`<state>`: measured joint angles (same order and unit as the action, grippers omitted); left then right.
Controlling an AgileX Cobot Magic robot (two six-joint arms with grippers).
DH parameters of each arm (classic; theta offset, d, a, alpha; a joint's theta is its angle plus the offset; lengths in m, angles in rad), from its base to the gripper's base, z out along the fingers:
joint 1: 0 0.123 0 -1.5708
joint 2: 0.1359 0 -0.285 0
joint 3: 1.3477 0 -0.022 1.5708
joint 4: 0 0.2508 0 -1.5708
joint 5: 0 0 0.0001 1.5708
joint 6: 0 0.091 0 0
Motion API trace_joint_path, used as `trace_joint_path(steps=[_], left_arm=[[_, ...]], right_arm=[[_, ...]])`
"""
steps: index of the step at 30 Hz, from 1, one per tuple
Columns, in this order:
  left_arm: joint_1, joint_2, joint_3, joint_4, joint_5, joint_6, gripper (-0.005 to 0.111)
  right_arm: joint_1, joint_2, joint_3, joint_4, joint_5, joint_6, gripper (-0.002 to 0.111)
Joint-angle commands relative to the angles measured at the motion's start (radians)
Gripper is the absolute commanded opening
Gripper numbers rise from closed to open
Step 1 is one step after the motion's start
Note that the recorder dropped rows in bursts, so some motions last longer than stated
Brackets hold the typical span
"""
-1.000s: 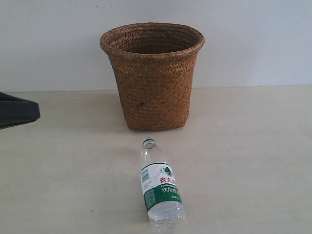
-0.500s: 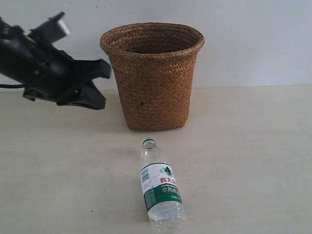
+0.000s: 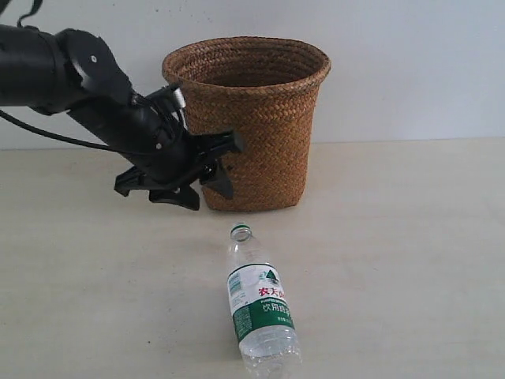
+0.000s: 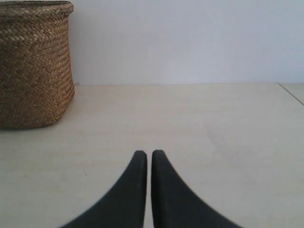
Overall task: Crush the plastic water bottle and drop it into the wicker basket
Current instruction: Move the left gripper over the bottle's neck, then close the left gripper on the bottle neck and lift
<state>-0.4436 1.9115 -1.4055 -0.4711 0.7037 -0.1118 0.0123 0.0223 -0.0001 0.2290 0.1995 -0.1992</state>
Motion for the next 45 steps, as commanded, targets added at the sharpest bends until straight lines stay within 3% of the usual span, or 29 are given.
trace_joint_path(steps=[1,22,40,45], left_arm=[[-0.008,0.074,-0.01,-0.094,-0.104,-0.015,0.052],[-0.056,0.207,-0.015,-0.124,-0.251,-0.001,0.049],[-0.057,0.257,-0.038,-0.124,-0.276,0.026,0.045],[-0.057,0.28,-0.062,-0.124,-0.255,0.043,0.039]], right_arm=[[-0.003,-0.003,0.0,0.001,-0.009,-0.002,0.001],[-0.003,-0.003,0.0,0.001,-0.009,-0.002,0.001],[-0.003,-0.003,0.0,0.001,-0.009,-0.002,0.001],[-0.003,-0.003,0.0,0.001,-0.009,-0.002,0.001]])
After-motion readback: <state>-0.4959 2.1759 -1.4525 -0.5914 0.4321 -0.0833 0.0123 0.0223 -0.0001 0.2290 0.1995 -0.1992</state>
